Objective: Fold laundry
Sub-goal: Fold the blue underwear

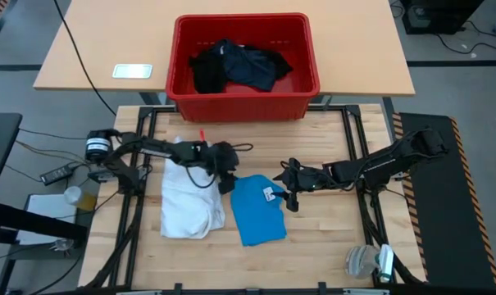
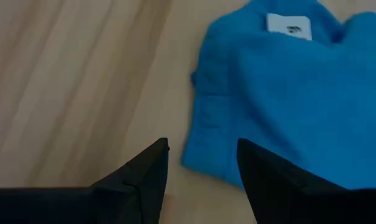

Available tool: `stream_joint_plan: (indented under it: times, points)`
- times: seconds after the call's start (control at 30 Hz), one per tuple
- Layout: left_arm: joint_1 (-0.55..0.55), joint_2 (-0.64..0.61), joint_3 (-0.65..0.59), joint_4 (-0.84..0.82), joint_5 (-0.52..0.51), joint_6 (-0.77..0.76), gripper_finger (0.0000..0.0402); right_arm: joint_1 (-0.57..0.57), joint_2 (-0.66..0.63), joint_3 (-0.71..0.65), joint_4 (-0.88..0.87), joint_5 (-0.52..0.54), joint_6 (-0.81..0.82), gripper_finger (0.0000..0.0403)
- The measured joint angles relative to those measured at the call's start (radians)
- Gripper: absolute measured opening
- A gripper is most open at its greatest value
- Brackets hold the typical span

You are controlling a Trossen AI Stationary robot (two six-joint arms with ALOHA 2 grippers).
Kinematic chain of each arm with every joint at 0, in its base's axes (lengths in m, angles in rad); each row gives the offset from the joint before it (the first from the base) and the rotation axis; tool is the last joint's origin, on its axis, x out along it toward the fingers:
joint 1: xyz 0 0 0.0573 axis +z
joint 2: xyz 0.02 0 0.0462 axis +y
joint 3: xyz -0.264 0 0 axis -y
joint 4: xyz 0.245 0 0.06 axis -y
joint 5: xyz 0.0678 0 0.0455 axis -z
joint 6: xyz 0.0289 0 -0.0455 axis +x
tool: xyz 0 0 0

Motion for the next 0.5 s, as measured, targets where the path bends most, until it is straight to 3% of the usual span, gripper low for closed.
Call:
stream_joint_plan:
  times: [0.5]
  points:
    - [-0.014,0.137,0.016,0.009,-0.014,0.083,0.0194,0.002,0.0,0.0,0.001,-0.004,-0.018,0.0262]
